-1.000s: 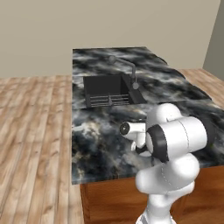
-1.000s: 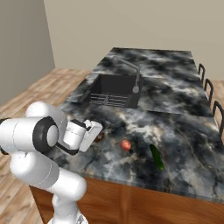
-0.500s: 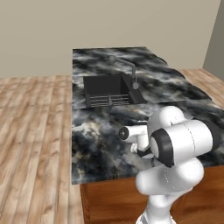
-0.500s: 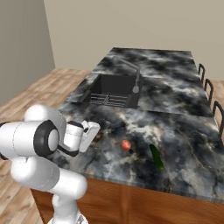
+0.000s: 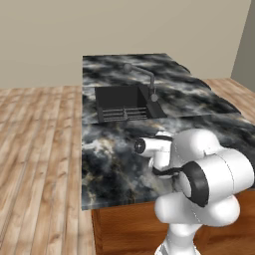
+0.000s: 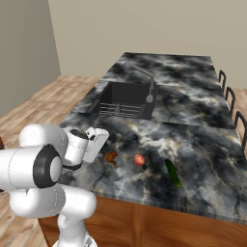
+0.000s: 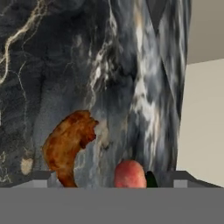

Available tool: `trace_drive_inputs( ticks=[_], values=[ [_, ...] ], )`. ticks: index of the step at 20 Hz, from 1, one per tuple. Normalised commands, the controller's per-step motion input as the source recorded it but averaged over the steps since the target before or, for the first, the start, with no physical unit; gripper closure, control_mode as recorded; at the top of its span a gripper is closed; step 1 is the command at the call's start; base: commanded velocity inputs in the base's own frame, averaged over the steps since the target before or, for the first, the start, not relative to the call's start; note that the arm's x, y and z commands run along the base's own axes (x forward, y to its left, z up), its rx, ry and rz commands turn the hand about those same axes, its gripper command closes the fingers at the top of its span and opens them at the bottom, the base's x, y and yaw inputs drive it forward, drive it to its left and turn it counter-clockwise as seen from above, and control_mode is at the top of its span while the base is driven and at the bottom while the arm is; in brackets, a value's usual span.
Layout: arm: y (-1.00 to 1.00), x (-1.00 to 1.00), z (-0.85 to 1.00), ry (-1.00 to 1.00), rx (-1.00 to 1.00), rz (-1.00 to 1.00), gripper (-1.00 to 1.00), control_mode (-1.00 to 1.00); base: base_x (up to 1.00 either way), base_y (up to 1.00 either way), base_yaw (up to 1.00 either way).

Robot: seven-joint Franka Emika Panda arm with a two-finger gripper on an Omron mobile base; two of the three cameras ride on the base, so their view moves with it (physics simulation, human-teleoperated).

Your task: Open the fridge, remove the peach, cucumber, and chicken drumstick, and place them on any counter.

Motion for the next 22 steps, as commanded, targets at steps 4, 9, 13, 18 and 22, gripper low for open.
trace_drive_inputs(
  ticks=[4, 9, 13, 18, 22],
  values=[
    [0.0, -0.04, 0.94, 0.0, 0.07, -0.14, -1.0, -1.0, 0.0, 0.0, 0.0],
    [-0.09, -0.39, 1.0, 0.0, 0.15, -0.13, -1.0, -1.0, 0.0, 0.0, 0.0],
    [-0.18, -0.63, 1.0, 0.0, 0.2, -0.13, -1.0, -1.0, 0.0, 0.0, 0.0],
    [-0.22, -0.79, 1.0, -0.01, 0.17, -0.13, -1.0, -1.0, 0.0, 0.0, 0.0],
    [-0.15, -0.84, 1.0, -0.04, 0.11, -0.08, -1.0, -1.0, 0.0, 0.0, 0.0]
  ],
)
